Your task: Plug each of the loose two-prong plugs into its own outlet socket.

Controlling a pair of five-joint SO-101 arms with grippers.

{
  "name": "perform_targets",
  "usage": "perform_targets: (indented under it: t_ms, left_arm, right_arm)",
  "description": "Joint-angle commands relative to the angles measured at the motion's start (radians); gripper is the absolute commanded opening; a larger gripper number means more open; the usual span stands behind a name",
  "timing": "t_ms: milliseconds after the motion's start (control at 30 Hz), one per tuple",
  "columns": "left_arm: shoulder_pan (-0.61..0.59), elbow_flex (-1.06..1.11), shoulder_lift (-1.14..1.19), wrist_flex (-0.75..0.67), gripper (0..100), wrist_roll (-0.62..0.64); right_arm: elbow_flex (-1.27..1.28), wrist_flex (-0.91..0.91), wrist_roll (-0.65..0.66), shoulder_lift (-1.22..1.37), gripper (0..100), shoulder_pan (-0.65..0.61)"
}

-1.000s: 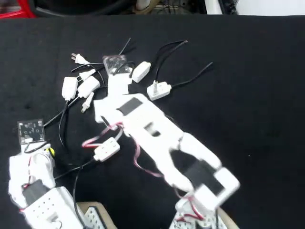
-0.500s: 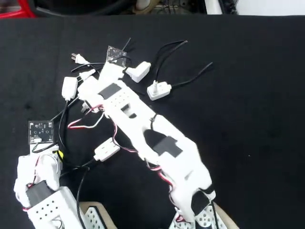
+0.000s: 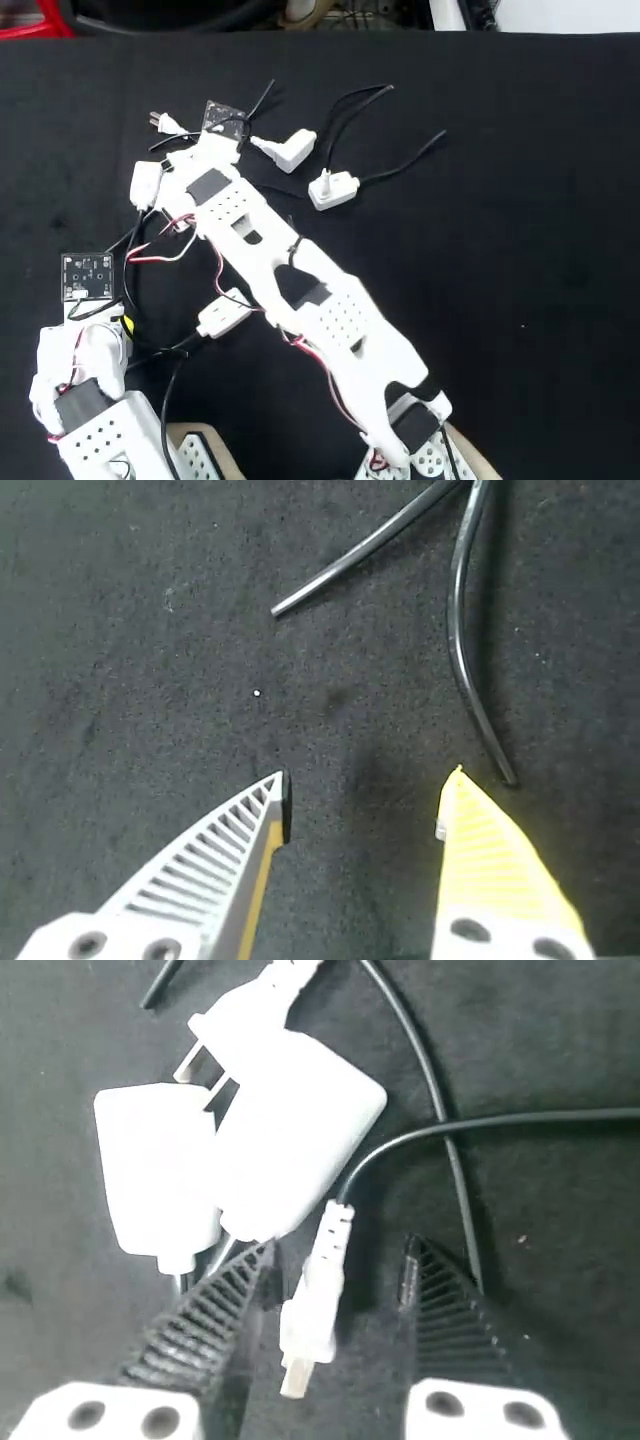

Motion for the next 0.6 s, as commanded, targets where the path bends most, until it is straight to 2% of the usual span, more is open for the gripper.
perform_targets:
  t_ms: [0,67,333,467,567]
  left_arm:
    - [0.015,0.016,-0.006,0.003,25,0.012]
    - [0.015,0.016,-0.006,0.003,25,0.012]
    - [0.018,0.016,-0.005,0.003,25,0.012]
    - [0.018,0.016,-0.005,0.003,25,0.012]
    - [0.018,0.016,-0.005,0.003,25,0.012]
  right_arm:
    - [-0.216,0.078,-0.005,0.101,5.1,-0.041]
    - [-0.300,0.138,-0.002,0.137,1.1,-0.035]
    - [-0.668,0.477,0.003,0.223,1.1,-0.028]
    - [-0.897,0.667,0.066,0.225,1.1,0.006]
    - [-0.872,0.755,0.127,0.140,1.1,0.048]
